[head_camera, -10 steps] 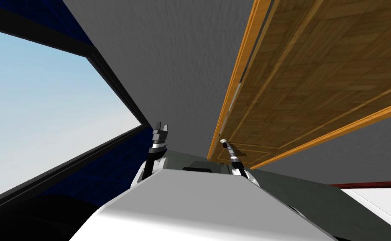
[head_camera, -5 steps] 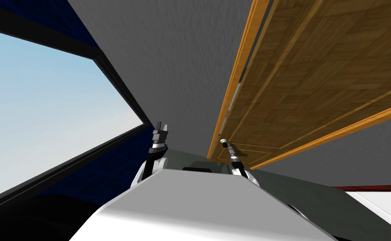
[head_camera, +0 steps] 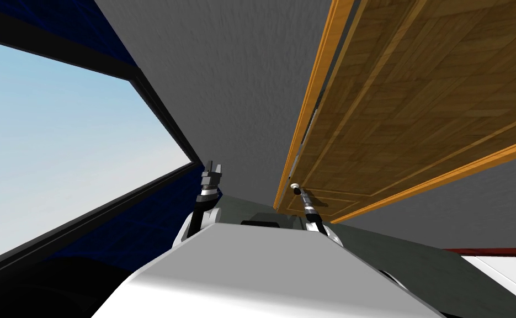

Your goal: Pull the door open

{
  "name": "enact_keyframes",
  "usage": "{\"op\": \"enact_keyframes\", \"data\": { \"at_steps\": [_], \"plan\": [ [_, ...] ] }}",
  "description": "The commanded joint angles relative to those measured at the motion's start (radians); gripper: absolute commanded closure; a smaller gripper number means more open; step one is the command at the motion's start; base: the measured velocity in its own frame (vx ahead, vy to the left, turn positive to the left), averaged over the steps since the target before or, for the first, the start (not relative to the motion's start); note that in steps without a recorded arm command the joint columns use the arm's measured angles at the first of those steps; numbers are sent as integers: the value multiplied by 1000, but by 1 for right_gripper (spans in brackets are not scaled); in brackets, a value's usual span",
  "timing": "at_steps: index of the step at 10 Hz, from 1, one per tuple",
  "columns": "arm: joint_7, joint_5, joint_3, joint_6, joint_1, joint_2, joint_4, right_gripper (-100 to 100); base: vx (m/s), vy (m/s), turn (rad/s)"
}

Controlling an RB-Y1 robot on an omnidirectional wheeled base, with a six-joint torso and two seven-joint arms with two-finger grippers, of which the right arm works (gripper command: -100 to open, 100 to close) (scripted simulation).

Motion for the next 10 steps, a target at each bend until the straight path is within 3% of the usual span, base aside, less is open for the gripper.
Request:
{"op": "enact_keyframes", "data": {
  "at_steps": [1, 5, 7, 10],
  "plan": [
    [-39, -3, 21, -9, -7, 16, 6, 100, -39, -21, 32],
    [-149, -52, 51, -6, -8, 9, 4, 100, -41, -19, 47],
    [-164, -52, 51, -6, -8, 9, 4, 100, -29, -12, 13],
    [-244, -85, 72, -3, -9, 5, 2, 100, -31, -13, 33]
  ]
}}
